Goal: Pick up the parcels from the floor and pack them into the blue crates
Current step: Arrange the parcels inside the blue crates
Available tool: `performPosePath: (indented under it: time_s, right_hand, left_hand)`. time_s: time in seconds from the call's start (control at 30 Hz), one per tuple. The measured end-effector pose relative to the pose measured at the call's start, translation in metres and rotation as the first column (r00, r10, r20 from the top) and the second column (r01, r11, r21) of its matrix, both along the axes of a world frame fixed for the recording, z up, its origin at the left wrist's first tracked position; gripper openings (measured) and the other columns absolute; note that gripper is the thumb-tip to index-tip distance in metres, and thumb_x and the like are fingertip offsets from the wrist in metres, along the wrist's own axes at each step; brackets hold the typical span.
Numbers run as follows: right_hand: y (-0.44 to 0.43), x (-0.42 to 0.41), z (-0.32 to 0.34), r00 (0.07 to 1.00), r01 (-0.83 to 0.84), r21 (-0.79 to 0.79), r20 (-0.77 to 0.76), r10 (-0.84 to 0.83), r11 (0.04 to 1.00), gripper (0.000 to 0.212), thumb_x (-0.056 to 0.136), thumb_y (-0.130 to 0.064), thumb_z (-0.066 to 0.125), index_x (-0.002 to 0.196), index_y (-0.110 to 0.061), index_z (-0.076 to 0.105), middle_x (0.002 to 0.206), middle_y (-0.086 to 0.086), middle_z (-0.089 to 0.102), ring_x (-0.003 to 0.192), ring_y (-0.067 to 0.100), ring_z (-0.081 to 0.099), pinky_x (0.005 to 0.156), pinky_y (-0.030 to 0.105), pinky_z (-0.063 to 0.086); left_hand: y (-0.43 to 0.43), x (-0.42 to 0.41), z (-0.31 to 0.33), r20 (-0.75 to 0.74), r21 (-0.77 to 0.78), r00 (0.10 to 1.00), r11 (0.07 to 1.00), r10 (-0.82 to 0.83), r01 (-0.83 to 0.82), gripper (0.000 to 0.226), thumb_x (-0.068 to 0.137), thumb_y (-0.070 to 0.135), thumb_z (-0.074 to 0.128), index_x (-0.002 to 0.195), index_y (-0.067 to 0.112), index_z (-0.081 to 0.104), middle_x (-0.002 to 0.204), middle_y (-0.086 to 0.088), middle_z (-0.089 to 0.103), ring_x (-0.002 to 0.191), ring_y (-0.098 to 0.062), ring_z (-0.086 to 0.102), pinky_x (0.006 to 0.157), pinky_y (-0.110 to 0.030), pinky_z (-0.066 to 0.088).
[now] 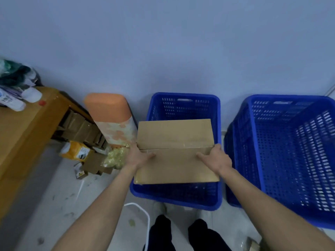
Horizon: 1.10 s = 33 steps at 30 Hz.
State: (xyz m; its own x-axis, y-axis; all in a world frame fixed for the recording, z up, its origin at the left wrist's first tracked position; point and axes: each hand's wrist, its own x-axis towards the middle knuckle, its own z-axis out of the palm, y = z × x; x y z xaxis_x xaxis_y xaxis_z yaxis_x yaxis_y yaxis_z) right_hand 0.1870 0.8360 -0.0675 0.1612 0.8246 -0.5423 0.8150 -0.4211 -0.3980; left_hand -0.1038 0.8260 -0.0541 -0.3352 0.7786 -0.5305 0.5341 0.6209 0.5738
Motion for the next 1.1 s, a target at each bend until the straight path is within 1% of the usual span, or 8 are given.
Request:
performPosePath:
  time_s: [0.07,0.17,0.3,0.43,0.57,0.73,0.87,1.1]
  right_hand:
    - [0.0,-0.002,-0.017,1.0,0.016,-0.042,0.006,-0.016,0.999,0.088,0.084,-0.068,0.056,0.141,-0.006,0.028,0.13,0.009,0.056,0.109,0.032,0.059,0.076,0.037,0.047]
    - [-0.003,-0.005,-0.043,0.998,0.068,-0.099,0.015,-0.067,0.993,0.088,0.084,-0.069,0.055,0.139,-0.008,0.027,0.129,0.009,0.056,0.11,0.032,0.059,0.077,0.037,0.048]
    - [-0.005,-0.013,-0.077,0.99,0.14,-0.153,0.004,-0.141,0.978,0.094,0.081,-0.07,0.057,0.141,-0.006,0.025,0.131,0.011,0.054,0.112,0.034,0.058,0.083,0.041,0.05]
    - [-0.009,-0.028,-0.117,0.983,0.186,-0.219,0.038,-0.182,0.958,0.103,0.082,-0.068,0.058,0.149,-0.003,0.015,0.14,0.013,0.047,0.12,0.035,0.054,0.089,0.043,0.049]
    - [-0.011,-0.044,-0.158,0.98,0.191,-0.26,0.104,-0.169,0.947,0.092,0.087,-0.061,0.057,0.144,0.001,0.021,0.14,0.017,0.047,0.122,0.035,0.052,0.092,0.042,0.047]
    - [-0.011,-0.049,-0.207,0.977,0.201,-0.311,0.132,-0.168,0.929,0.095,0.087,-0.062,0.057,0.146,0.002,0.017,0.143,0.018,0.043,0.126,0.035,0.049,0.096,0.042,0.044]
    - [-0.018,-0.047,-0.24,0.974,0.221,-0.378,0.133,-0.184,0.899,0.11,0.084,-0.067,0.059,0.15,0.004,0.009,0.149,0.022,0.037,0.132,0.038,0.044,0.104,0.045,0.041]
    - [-0.028,-0.045,-0.276,0.983,0.177,-0.442,0.124,-0.136,0.879,0.105,0.089,-0.062,0.056,0.151,0.007,0.006,0.151,0.022,0.036,0.134,0.037,0.042,0.104,0.04,0.04]
  left_hand:
    - [0.009,-0.004,-0.019,0.02,-0.034,1.0,0.999,-0.019,0.019,0.083,0.071,0.048,0.083,0.138,0.018,0.045,0.126,0.003,0.058,0.115,-0.026,0.057,0.096,-0.041,0.049]
    - [0.022,-0.008,-0.049,0.06,-0.088,0.998,0.996,-0.019,0.024,0.097,0.061,0.058,0.08,0.14,0.017,0.043,0.13,0.0,0.058,0.113,-0.024,0.058,0.098,-0.045,0.051]
    - [0.033,-0.007,-0.086,0.086,-0.152,0.996,0.988,-0.008,0.021,0.086,0.072,0.045,0.079,0.142,0.016,0.038,0.127,0.0,0.055,0.112,-0.024,0.056,0.097,-0.045,0.05]
    - [0.038,-0.012,-0.131,0.046,-0.217,0.997,0.973,-0.069,0.077,0.093,0.076,0.049,0.075,0.149,0.014,0.028,0.137,-0.006,0.05,0.124,-0.029,0.05,0.097,-0.041,0.047]
    - [0.034,-0.022,-0.179,0.019,-0.273,0.99,0.952,-0.138,0.138,0.084,0.084,0.047,0.07,0.148,0.013,0.028,0.134,-0.006,0.053,0.119,-0.029,0.054,0.085,-0.033,0.044]
    - [0.026,-0.029,-0.235,0.014,-0.361,0.979,0.912,-0.204,0.195,0.081,0.09,0.031,0.066,0.154,0.014,0.02,0.143,-0.009,0.047,0.126,-0.028,0.05,0.103,-0.035,0.045]
    - [0.018,-0.029,-0.271,0.02,-0.415,0.969,0.88,-0.246,0.232,0.083,0.087,0.035,0.068,0.153,0.015,0.021,0.147,-0.011,0.044,0.131,-0.03,0.046,0.111,-0.042,0.04]
    - [0.008,-0.032,-0.312,-0.073,-0.483,0.922,0.822,-0.38,0.3,0.087,0.088,0.039,0.068,0.155,0.017,0.017,0.15,-0.013,0.04,0.134,-0.034,0.043,0.111,-0.047,0.039]
